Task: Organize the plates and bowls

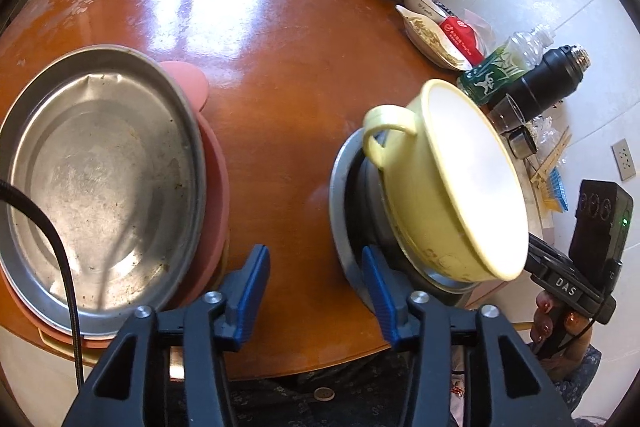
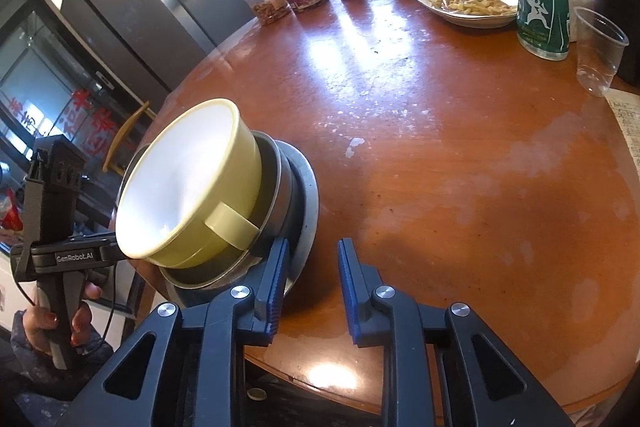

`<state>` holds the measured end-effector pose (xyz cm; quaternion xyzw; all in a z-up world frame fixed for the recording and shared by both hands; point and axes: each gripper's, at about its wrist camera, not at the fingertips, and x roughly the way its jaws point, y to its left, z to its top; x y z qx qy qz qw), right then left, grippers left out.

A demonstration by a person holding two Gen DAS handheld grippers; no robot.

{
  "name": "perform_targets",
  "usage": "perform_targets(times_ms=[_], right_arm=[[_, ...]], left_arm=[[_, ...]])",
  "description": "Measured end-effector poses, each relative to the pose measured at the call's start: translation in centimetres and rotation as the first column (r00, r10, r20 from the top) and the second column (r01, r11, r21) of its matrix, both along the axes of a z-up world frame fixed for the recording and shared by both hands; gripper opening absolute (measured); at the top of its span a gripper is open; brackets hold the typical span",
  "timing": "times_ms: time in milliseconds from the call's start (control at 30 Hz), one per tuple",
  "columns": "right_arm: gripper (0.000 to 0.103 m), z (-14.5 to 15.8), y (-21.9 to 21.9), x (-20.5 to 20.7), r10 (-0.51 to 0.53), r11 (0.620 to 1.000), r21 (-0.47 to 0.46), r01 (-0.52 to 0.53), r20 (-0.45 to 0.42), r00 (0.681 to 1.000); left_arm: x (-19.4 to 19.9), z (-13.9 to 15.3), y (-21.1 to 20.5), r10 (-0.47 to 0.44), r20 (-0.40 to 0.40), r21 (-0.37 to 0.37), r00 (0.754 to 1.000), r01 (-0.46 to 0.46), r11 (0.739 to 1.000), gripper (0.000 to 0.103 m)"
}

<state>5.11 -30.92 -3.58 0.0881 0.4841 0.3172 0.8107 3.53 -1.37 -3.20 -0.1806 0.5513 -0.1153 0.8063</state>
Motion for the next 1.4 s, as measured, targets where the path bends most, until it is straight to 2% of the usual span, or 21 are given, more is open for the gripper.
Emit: perform_targets(times_ms=[100, 167, 400, 633, 733, 767, 800, 1400], right_arm=[[0.024, -0.2, -0.2, 0.1, -0.001, 1.000, 0.027, 0.001, -0.012, 1.000], [0.021, -0.2, -0.3, 0.1, 0.002, 0.999, 0.045, -0.002, -0.018, 1.000], [0.021, -0.3, -0.4, 0.0, 0.010, 0.998, 0.069, -0.008, -0.023, 1.000], [0.020, -1.2, -1.3, 0.7, 0.004, 0.988, 0.155, 0.009, -0.086, 0.996], [0.018, -1.1, -1.2, 0.7, 0.001, 0.988, 0.155, 0.013, -0.090, 0.996], [0.015, -1.0, -1.1, 0.6, 0.004, 0.987, 0.158, 0.010, -0.090, 0.996], [0.013, -0.8, -1.0, 0.6, 0.008, 0.988, 0.156, 0.006, -0.084, 0.996], [0.012, -0.3, -0.7, 0.4, 0.002, 0.989, 0.145, 0.006, -0.054, 0.999]], left_arm=[[0.0, 0.2, -0.5, -0.015, 0.014, -0.016, 1.000, 0.015, 1.000, 0.029], [0.0, 0.4, -0.8, -0.021, 0.021, -0.018, 1.000, 0.022, 1.000, 0.025], [0.0, 0.0, -0.3, -0.006, 0.013, -0.058, 1.000, 0.007, 0.998, 0.025], [0.0, -0.3, 0.0, 0.007, 0.009, -0.082, 1.000, -0.007, 0.997, 0.026], [-0.1, -0.1, -0.1, 0.005, 0.019, -0.071, 1.000, -0.004, 0.997, 0.023], [-0.2, -0.2, -0.1, 0.006, 0.021, -0.082, 1.000, -0.004, 0.997, 0.020], [-0.2, -0.1, -0.1, -0.002, 0.024, -0.098, 1.000, 0.005, 0.995, 0.013], [-0.2, 0.9, -0.2, -0.011, 0.059, -0.065, 0.998, 0.015, 0.998, 0.012]])
